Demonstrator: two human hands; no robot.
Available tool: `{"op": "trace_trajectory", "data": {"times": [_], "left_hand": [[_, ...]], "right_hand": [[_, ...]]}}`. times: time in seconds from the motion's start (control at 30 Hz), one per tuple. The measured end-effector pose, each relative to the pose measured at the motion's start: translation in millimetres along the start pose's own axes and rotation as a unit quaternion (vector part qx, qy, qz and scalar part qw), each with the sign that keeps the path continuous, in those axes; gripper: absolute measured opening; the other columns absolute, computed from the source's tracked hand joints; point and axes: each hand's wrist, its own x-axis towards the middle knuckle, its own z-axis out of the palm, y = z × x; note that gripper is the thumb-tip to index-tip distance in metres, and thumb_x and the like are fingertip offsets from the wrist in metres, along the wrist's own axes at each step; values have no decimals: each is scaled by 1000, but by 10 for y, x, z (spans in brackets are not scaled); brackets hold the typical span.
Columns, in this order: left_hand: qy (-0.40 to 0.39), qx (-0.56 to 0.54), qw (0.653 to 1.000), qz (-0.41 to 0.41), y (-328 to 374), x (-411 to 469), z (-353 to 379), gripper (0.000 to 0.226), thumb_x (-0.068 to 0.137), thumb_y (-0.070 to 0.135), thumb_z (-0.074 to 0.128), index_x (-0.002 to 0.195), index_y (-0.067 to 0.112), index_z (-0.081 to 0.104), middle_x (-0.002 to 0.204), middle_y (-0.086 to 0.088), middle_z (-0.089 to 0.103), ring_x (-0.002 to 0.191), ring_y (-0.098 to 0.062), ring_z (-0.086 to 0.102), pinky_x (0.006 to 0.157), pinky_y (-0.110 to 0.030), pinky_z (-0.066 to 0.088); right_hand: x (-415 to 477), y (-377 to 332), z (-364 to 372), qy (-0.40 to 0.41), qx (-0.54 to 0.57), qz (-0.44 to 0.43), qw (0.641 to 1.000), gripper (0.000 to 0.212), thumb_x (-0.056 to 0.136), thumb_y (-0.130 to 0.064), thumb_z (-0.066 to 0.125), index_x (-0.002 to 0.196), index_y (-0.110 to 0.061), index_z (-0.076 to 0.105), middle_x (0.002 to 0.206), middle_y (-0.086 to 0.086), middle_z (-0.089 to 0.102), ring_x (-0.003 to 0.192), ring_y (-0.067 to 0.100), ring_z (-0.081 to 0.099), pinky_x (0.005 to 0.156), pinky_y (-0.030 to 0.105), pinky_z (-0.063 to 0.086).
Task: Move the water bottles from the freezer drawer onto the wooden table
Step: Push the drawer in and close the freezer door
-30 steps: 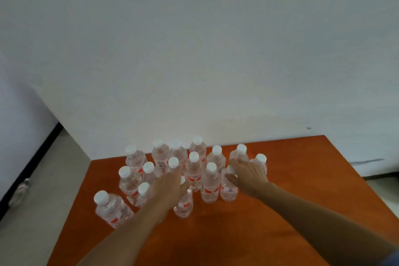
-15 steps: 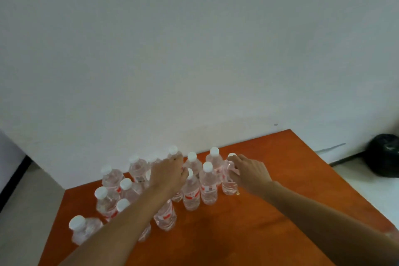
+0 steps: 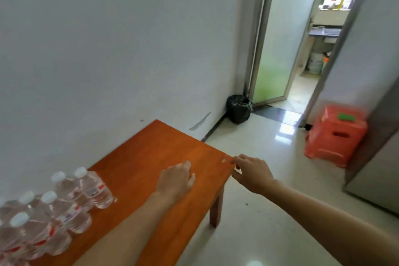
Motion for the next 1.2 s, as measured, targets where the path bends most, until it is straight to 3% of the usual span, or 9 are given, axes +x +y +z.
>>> {"op": "trace_trajectory", "data": {"times": [0.13, 0.37, 0.8, 1.0, 1.2], "left_hand": [[-39, -32, 995, 89, 1154, 387, 297, 19, 91, 40, 46, 89, 21, 51, 84, 0, 64, 75, -21, 63, 69, -37, 54], [-72, -26, 965, 250, 2806, 1125, 700, 26, 93, 39, 42, 101, 17, 53, 93, 0, 66, 83, -23, 61, 70, -33, 45], [-82, -32, 860, 503, 5685, 2877, 1157, 24, 92, 38, 42, 96, 16, 50, 94, -2, 63, 83, -24, 59, 70, -32, 46], [-102, -17, 820, 564, 6823, 3210, 1421, 24, 91, 39, 41, 96, 17, 50, 96, -5, 66, 87, -30, 63, 72, -37, 51], [-123, 3, 817, 563, 7914, 3541, 1756, 25, 93, 37, 41, 98, 14, 50, 98, -9, 65, 89, -32, 63, 69, -36, 47]], "right_hand": [[-702, 1121, -213, 13, -7, 129, 991, 33, 94, -47, 46, 122, -32, 56, 111, -12, 62, 97, 17, 62, 76, 29, 44], [-1676, 2593, -456, 62, -13, 303, 951, 34, 91, -45, 50, 121, -31, 59, 112, -10, 64, 98, 16, 63, 78, 31, 46], [-2417, 4822, -1010, 99, -20, 548, 831, 34, 94, -44, 46, 122, -26, 55, 111, -5, 60, 98, 17, 61, 77, 29, 43], [-2906, 5588, -1088, 94, 4, 638, 764, 37, 95, -45, 46, 126, -25, 52, 109, -5, 60, 94, 18, 59, 78, 31, 46], [-3192, 6801, -1098, 95, 7, 659, 747, 40, 93, -49, 47, 125, -26, 55, 108, -4, 62, 96, 18, 60, 79, 31, 47]]}}
